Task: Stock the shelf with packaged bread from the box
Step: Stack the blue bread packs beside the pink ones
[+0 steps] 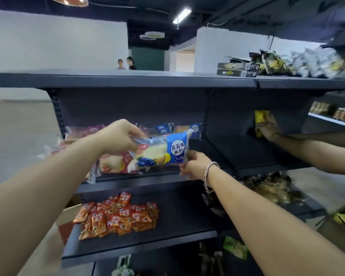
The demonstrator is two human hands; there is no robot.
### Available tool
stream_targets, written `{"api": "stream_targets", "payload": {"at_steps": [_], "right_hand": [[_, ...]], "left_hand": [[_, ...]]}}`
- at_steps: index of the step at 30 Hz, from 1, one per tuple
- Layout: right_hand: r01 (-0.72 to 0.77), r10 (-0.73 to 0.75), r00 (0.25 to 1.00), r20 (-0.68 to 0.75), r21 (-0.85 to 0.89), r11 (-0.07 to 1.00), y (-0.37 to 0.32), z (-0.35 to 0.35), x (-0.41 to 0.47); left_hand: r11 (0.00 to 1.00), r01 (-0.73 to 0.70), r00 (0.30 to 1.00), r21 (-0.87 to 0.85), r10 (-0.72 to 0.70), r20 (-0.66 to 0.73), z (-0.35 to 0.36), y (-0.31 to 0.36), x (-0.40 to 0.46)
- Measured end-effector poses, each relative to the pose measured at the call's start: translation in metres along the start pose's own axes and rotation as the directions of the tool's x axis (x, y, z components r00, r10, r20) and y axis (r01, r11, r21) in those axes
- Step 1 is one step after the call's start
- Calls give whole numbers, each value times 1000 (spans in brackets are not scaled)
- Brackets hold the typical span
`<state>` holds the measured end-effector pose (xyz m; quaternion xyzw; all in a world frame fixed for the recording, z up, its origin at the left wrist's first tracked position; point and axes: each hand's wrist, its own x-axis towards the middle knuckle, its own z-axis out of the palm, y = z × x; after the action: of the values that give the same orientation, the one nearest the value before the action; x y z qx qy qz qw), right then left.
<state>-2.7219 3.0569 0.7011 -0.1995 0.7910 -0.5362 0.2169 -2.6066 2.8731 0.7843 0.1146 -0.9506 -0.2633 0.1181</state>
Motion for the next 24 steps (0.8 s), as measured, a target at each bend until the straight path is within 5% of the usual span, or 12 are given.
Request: {"api": "stream_targets", "payload": {"at_steps": [14, 17, 24], "right_hand": [[-36, 69, 971, -230, 144, 989, 23, -105, 69], [-96, 151, 966, -210, 247, 964, 18, -123, 97], [-98, 131, 963, -234, 148, 984, 23, -151, 160]], "left_hand": [[960, 38, 999, -278, -26, 48, 71, 30, 130], [971, -21, 999, -238, 28, 24, 79, 33, 168], [998, -66, 997, 20, 67, -43, 99, 24, 239]]}}
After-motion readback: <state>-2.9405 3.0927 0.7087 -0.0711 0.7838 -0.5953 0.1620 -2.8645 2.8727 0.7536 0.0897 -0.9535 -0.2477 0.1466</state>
